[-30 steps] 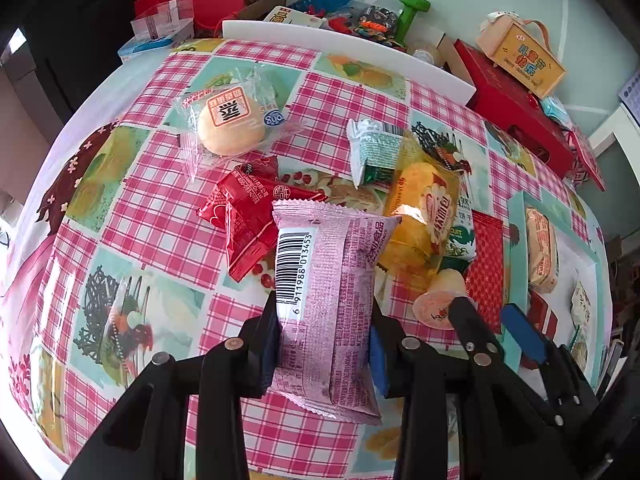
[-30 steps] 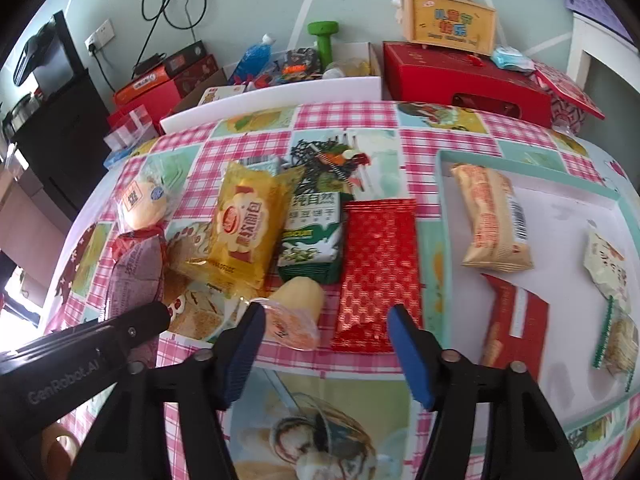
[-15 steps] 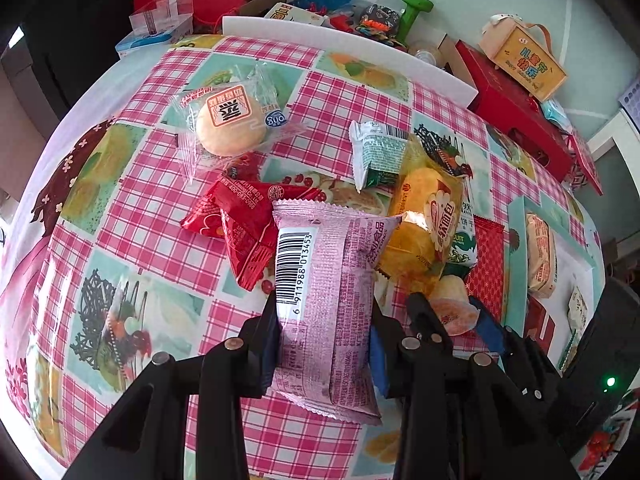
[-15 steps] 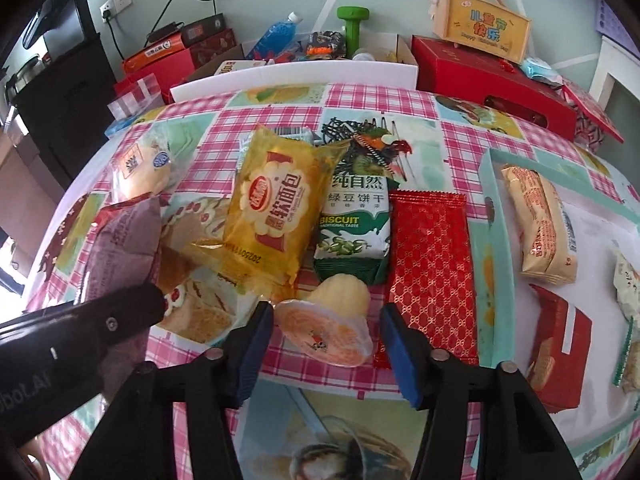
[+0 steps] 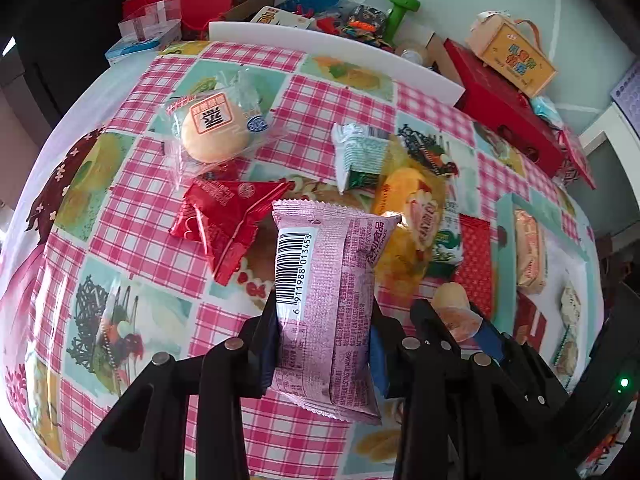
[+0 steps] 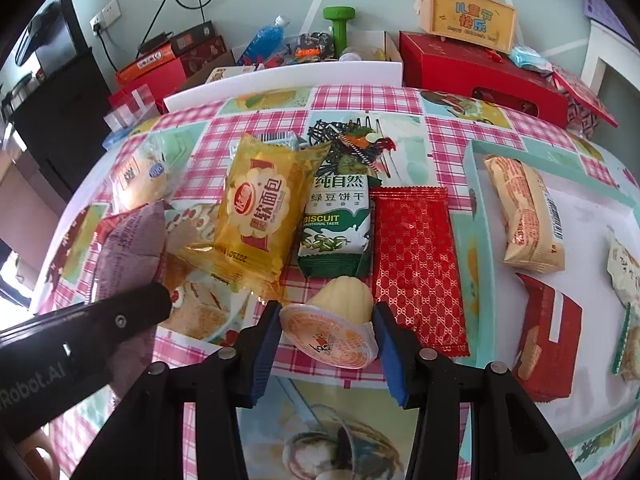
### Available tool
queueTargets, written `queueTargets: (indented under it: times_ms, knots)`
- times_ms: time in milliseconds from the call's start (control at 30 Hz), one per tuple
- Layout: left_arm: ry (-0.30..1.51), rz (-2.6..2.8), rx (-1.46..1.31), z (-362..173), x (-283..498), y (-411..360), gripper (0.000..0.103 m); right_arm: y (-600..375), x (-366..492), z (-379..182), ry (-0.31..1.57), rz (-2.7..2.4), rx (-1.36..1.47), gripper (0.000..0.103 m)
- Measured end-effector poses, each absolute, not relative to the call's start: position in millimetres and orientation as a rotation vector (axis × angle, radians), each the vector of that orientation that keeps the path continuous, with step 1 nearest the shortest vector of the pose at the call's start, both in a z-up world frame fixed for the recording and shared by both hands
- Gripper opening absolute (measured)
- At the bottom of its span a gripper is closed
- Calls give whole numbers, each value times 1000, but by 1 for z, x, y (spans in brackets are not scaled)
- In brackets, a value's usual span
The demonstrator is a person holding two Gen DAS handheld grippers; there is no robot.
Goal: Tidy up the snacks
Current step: 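Grasp the cream pudding cup with the right tool while the left tool holds the pink bag, then carry the pink bag and pudding cup into the white tray and open both tools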
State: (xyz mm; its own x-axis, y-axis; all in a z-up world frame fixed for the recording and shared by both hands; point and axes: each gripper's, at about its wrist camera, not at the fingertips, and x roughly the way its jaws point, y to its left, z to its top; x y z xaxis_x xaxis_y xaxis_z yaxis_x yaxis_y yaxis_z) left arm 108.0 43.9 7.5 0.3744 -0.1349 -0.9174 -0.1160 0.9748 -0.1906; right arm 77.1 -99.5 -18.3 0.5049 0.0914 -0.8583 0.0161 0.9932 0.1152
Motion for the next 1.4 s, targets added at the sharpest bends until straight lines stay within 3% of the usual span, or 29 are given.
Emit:
queueTargets:
  times_ms: [600,1400]
  knots:
    - [1092,-94,-194,43,104,13,39,-151,57,34,921,-29,201,49]
    - [1122,-410,10,45,142,-180,39,-338,50,38,835,-489,287,49]
